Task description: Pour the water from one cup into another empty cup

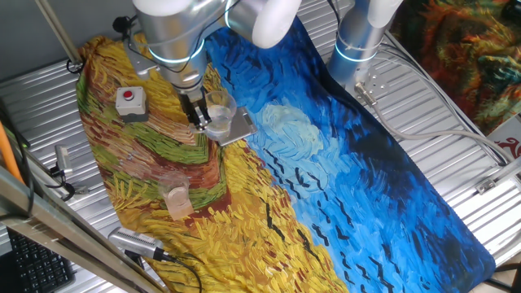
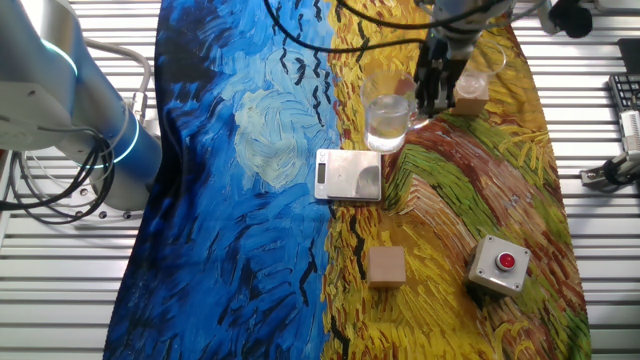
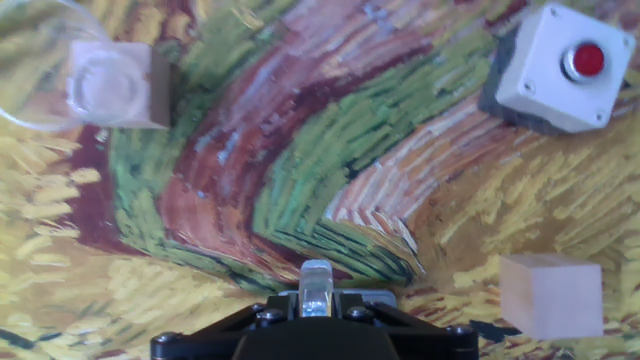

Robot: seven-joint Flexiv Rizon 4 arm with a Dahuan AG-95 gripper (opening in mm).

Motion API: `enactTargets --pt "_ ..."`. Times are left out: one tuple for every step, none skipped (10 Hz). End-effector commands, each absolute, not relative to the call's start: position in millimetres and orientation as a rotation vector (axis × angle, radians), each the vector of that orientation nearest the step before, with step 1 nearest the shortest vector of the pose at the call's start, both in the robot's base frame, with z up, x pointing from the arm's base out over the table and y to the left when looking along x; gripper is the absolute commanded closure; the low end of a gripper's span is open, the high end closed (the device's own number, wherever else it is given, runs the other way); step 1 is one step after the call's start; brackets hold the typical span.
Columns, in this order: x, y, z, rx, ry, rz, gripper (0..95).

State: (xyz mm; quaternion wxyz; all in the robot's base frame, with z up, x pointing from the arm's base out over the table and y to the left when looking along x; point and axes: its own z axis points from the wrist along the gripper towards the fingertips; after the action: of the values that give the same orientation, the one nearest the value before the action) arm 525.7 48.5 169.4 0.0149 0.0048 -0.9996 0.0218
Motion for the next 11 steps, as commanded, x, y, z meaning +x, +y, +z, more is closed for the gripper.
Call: enactTargets --pt "526 54 170 0.015 -3.123 0.072 95.0" --pt "527 58 172 0.029 -3.131 0.081 95.0" --pt "528 62 175 0.029 -3.132 0.070 95.0" --pt "530 66 177 0.040 -3.132 0.084 95.0" --pt "532 71 179 0.046 -3.135 0.086 95.0" --pt "533 77 180 0.055 -3.135 0.094 95.0" --pt "533 80 180 0.057 -3.136 0.082 95.0" --pt "533 86 180 0.070 -3.139 0.085 95.0" --pt "533 90 180 0.072 -3.144 0.080 95.0" --pt "533 93 181 0.074 -3.144 0.081 95.0" --pt "534 99 183 0.072 -3.143 0.077 95.0"
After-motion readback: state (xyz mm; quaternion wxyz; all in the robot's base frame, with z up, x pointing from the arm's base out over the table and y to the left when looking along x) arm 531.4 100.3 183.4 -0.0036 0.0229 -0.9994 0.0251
